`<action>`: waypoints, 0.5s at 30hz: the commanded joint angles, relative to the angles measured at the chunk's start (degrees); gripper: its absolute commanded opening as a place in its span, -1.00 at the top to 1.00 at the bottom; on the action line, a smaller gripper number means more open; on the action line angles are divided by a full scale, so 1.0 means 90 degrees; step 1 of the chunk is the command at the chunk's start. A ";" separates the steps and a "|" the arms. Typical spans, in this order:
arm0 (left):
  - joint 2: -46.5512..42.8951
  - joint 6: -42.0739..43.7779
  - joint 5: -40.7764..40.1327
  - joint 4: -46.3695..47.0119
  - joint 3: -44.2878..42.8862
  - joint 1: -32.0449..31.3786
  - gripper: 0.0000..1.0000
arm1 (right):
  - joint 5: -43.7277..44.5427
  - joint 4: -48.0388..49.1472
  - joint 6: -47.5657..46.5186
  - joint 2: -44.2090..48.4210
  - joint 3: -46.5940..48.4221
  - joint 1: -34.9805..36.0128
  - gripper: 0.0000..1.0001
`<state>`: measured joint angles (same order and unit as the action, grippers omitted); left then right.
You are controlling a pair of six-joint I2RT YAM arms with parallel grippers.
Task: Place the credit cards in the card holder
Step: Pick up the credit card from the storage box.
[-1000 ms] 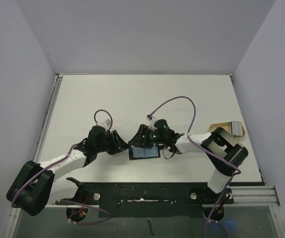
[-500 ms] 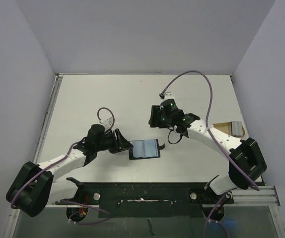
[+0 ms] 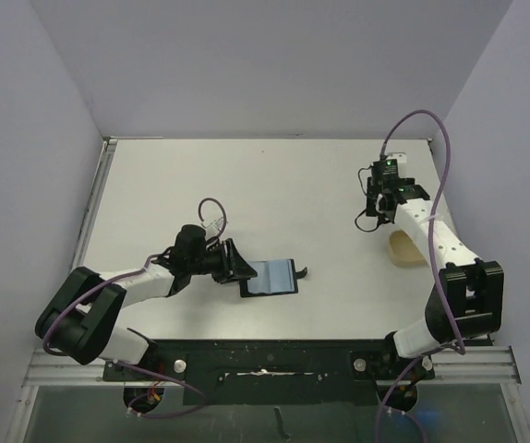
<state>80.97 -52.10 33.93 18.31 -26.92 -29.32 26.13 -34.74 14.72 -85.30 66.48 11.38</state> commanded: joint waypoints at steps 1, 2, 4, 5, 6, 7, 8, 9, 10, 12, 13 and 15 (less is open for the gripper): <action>0.0089 0.0216 -0.0072 0.0052 -0.0258 -0.0033 0.29 | 0.0567 -0.0041 -0.0772 -0.0186 0.0380 -0.0628 -0.19; 0.0115 0.0221 -0.0183 -0.0029 -0.0252 -0.0028 0.29 | 0.0586 -0.0078 -0.0823 -0.0290 0.0426 -0.0820 -0.20; 0.0187 0.0249 -0.0243 -0.0157 -0.0250 -0.0031 0.29 | 0.0697 -0.0092 -0.0925 -0.0579 0.0478 -0.1128 -0.22; 0.0230 0.0258 -0.0258 -0.0201 -0.0251 -0.0028 0.29 | 0.0719 -0.0090 -0.0986 -0.0727 0.0501 -0.1236 -0.22; 0.0265 0.0282 -0.0262 -0.0223 -0.0251 -0.0025 0.29 | 0.0833 -0.0153 -0.1008 -0.0892 0.0554 -0.1328 -0.22; 0.0290 0.0312 -0.0283 -0.0257 -0.0254 -0.0024 0.29 | 0.1005 -0.0192 -0.1020 -0.1033 0.0589 -0.1378 -0.22; 0.0306 0.0327 -0.0314 -0.0280 -0.0252 -0.0023 0.29 | 0.1139 -0.0175 -0.1079 -0.1145 0.0580 -0.1408 -0.23; 0.0310 0.0329 -0.0343 -0.0289 -0.0247 -0.0022 0.29 | 0.1220 -0.0129 -0.1144 -0.1199 0.0558 -0.1469 -0.23; 0.0298 0.0314 -0.0363 -0.0287 -0.0226 -0.0029 0.30 | 0.1252 -0.0069 -0.1186 -0.1226 0.0532 -0.1533 -0.23; 0.0229 0.0301 -0.0441 -0.0277 -0.0189 -0.0029 0.33 | 0.1170 0.0113 -0.1324 -0.1270 0.0466 -0.1782 -0.24; 0.0180 0.0300 -0.0516 -0.0279 -0.0177 -0.0035 0.35 | 0.0989 0.0273 -0.1442 -0.1303 0.0430 -0.1915 -0.25; 0.0105 0.0295 -0.0563 -0.0298 -0.0195 -0.0035 0.36 | 0.0905 0.0350 -0.1520 -0.1389 0.0428 -0.2073 -0.26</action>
<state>83.70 -50.46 30.68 14.79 -27.07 -29.34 33.34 -35.38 4.60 -98.56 69.69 -4.36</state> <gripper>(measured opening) 0.331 0.625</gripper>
